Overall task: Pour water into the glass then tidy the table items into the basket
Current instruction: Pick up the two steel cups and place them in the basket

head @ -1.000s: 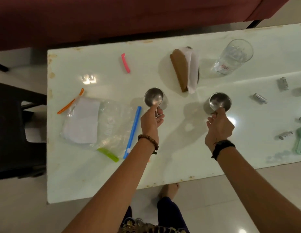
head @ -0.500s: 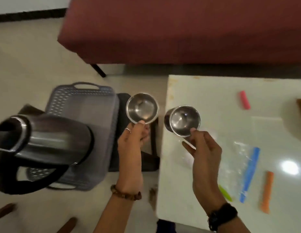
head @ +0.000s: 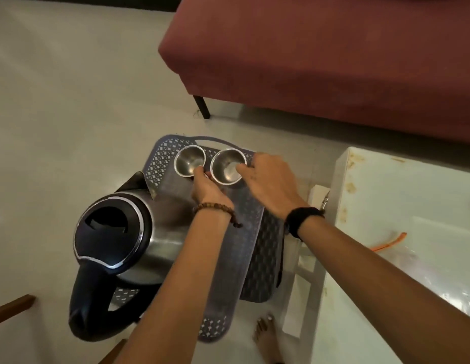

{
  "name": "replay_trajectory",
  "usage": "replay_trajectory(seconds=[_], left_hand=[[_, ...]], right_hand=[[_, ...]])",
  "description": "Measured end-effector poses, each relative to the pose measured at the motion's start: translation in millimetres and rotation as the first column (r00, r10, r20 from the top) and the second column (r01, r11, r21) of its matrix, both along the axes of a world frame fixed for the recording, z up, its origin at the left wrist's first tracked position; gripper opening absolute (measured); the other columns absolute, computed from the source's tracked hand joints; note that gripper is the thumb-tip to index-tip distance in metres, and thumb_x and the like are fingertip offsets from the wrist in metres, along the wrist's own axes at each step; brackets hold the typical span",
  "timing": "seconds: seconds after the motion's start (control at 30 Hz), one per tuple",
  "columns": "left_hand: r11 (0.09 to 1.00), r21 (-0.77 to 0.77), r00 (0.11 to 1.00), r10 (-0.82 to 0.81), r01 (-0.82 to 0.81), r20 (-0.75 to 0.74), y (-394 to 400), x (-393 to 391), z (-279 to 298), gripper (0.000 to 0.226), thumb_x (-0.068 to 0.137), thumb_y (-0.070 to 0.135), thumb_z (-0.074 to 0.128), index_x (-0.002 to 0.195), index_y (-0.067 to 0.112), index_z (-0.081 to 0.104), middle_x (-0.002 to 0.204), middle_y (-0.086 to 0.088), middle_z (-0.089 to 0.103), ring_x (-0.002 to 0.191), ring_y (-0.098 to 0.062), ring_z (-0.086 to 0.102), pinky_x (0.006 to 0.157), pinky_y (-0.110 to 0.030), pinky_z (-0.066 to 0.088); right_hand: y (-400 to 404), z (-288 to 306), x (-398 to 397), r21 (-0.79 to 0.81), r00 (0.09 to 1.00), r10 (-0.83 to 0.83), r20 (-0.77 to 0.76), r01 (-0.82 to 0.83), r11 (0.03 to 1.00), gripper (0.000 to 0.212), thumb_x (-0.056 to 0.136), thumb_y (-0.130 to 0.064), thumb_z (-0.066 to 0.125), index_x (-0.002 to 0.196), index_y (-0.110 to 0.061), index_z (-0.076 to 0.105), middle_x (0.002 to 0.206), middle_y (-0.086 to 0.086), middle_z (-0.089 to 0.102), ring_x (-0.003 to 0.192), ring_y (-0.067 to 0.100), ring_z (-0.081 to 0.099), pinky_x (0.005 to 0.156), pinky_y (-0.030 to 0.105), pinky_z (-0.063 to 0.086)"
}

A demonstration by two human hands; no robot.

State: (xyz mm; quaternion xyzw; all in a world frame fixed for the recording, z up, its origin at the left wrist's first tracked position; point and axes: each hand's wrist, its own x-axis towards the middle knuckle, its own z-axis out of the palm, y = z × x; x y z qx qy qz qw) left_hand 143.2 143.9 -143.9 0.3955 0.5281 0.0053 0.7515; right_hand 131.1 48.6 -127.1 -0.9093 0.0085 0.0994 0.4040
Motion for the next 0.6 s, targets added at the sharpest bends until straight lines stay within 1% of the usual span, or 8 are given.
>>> replay_trajectory(seconds=[0.07, 0.13, 0.27, 0.37, 0.4, 0.47, 0.53, 0.6], left_hand=[[0.999, 0.024, 0.999, -0.034, 0.034, -0.016, 7.6, 8.7, -10.6, 0.019, 0.09, 0.026, 0.048, 0.089, 0.008, 0.053, 0.1, -0.01, 0.058, 0.089, -0.021, 0.055, 0.086, -0.033, 0.048], [0.994, 0.06, 0.995, -0.09, 0.092, -0.035, 14.1, 13.0, -19.0, 0.023, 0.092, 0.028, 0.047, 0.084, 0.008, 0.054, 0.1, -0.012, 0.059, 0.091, -0.023, 0.056, 0.09, -0.035, 0.048], [0.969, 0.182, 0.984, -0.157, 0.17, -0.08, 20.0, 10.0, -32.8, 0.028, 0.092, 0.029, 0.048, 0.076, 0.008, 0.059, 0.1, -0.014, 0.062, 0.1, -0.027, 0.059, 0.098, -0.044, 0.047], [0.947, 0.256, 0.98, -0.175, 0.195, -0.099, 14.1, 1.2, -37.8, 0.034, 0.093, 0.025, 0.048, 0.11, -0.003, 0.057, 0.118, -0.019, 0.061, 0.111, -0.031, 0.056, 0.1, -0.043, 0.044], [0.939, 0.281, 0.98, -0.177, 0.197, -0.095, 11.2, -2.2, -35.9, 0.037, 0.093, 0.024, 0.048, 0.118, -0.004, 0.052, 0.124, -0.02, 0.058, 0.114, -0.031, 0.054, 0.101, -0.04, 0.043], [0.905, 0.358, 0.973, -0.207, 0.229, -0.1, -0.3, -13.6, -25.5, 0.046, 0.092, 0.022, 0.05, 0.13, -0.001, 0.04, 0.133, -0.018, 0.05, 0.121, -0.029, 0.049, 0.101, -0.036, 0.04], [0.808, 0.529, 0.958, -0.284, 0.258, -0.034, -18.1, -35.8, -11.8, 0.055, 0.091, 0.019, 0.052, 0.138, 0.007, 0.029, 0.14, -0.012, 0.042, 0.127, -0.024, 0.042, 0.108, -0.036, 0.034], [0.582, 0.766, 0.873, -0.484, 0.273, 0.057, -47.6, -71.4, 3.3, 0.053, 0.09, 0.016, 0.053, 0.138, 0.017, 0.03, 0.142, -0.005, 0.039, 0.131, -0.015, 0.037, 0.112, -0.03, 0.031]], right_hand=[[9.4, -10.3, 5.9, -0.112, 0.999, 0.032, -0.038, -0.036, 0.993, 0.043, 0.092, -0.027, 0.048, 0.054, -0.018, 0.029, 0.055, -0.004, 0.031, 0.048, 0.01, 0.028, 0.044, 0.024, 0.022], [15.8, -17.9, 10.5, -0.163, 0.997, 0.027, -0.067, -0.038, 0.986, 0.045, 0.093, -0.026, 0.047, 0.053, -0.018, 0.027, 0.055, -0.003, 0.03, 0.05, 0.015, 0.031, 0.044, 0.025, 0.02], [18.0, -24.5, 13.6, -0.237, 0.995, 0.018, -0.098, -0.041, 0.971, 0.043, 0.093, -0.022, 0.044, 0.054, -0.018, 0.026, 0.066, 0.005, 0.044, 0.068, 0.025, 0.046, 0.055, 0.03, 0.028], [15.2, -24.7, 9.8, -0.295, 0.995, 0.039, -0.09, -0.064, 0.953, 0.032, 0.094, -0.014, 0.042, 0.061, -0.011, 0.042, 0.085, 0.017, 0.06, 0.084, 0.034, 0.058, 0.062, 0.033, 0.032], [14.7, -23.8, 7.8, -0.301, 0.996, 0.045, -0.08, -0.067, 0.951, 0.025, 0.094, -0.012, 0.043, 0.072, -0.006, 0.053, 0.093, 0.018, 0.064, 0.088, 0.034, 0.06, 0.063, 0.032, 0.033], [9.2, -20.0, -0.3, -0.28, 0.998, 0.046, -0.039, -0.055, 0.958, 0.018, 0.094, -0.009, 0.044, 0.092, -0.002, 0.06, 0.101, 0.018, 0.065, 0.089, 0.032, 0.061, 0.065, 0.031, 0.039], [-4.8, -15.3, -18.0, -0.191, 0.999, 0.012, 0.03, -0.006, 0.982, 0.019, 0.094, -0.01, 0.043, 0.104, -0.003, 0.058, 0.11, 0.016, 0.062, 0.091, 0.029, 0.062, 0.072, 0.032, 0.049], [-29.4, -10.6, -47.2, -0.101, 0.994, -0.063, 0.092, 0.072, 0.992, 0.025, 0.096, -0.015, 0.042, 0.114, -0.006, 0.057, 0.115, 0.012, 0.06, 0.093, 0.027, 0.062, 0.078, 0.035, 0.051]])
